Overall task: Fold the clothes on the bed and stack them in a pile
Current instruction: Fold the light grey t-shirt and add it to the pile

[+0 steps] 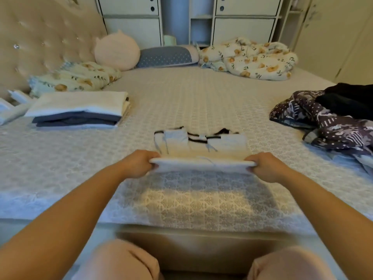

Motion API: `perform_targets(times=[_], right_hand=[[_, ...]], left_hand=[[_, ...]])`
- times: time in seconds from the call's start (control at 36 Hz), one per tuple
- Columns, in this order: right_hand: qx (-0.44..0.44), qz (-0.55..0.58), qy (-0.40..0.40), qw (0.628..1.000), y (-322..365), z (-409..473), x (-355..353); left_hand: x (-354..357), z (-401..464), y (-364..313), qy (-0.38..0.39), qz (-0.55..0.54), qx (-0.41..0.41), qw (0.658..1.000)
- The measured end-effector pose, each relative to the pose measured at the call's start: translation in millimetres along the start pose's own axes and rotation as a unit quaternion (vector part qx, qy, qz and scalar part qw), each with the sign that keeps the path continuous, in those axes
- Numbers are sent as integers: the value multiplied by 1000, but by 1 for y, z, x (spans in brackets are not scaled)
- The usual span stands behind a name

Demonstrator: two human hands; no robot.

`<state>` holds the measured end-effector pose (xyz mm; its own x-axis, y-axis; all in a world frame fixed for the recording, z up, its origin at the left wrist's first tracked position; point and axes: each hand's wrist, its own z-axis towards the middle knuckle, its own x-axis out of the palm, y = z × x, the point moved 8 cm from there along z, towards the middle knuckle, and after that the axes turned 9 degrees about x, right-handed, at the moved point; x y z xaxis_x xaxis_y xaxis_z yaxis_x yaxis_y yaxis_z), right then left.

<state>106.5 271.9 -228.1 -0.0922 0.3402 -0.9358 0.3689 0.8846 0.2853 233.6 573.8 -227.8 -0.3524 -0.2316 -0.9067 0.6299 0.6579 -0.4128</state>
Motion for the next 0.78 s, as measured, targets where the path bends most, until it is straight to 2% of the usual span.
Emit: perform_targets(times=[0.08,0.14,0.19,0.25,0.28,0.31,0.33,0.39,0.44,0.53,0.58,0.78], right_hand=[[12,40,91,995,-1,5,-23],[21,115,108,987,-4,11,-44],[39,268,54,961,-9,24,-66],[77,416,-46,905,-22,40,-76],[102,454,-92,880,-26,47,-73],[131,458,-120,871,-29,54,-65],[161,432,-122,879,-29,62,-52],[206,331,-83,917,-24,80,-20],[235,249,-73,936,-23,93,1],[263,207,-127,934,-30,102,10],[275,188,-135,933,-34,107,16],[248,202,-163,933,-42,115,16]], left_hand=[[-16,4,3,85,-149,-14,985],[-30,6,6,92,-268,-27,959],[-44,19,16,29,-360,-45,931],[-53,38,37,-114,-400,-98,904],[-51,46,47,-177,-392,-138,892],[-43,53,51,-211,-373,-175,887],[-30,60,52,-217,-344,-204,891],[-5,75,51,-201,-272,-231,912],[8,83,55,-205,-203,-246,925],[14,87,68,-229,-157,-261,925],[17,89,71,-229,-117,-255,932],[12,93,82,-246,-141,-238,929]])
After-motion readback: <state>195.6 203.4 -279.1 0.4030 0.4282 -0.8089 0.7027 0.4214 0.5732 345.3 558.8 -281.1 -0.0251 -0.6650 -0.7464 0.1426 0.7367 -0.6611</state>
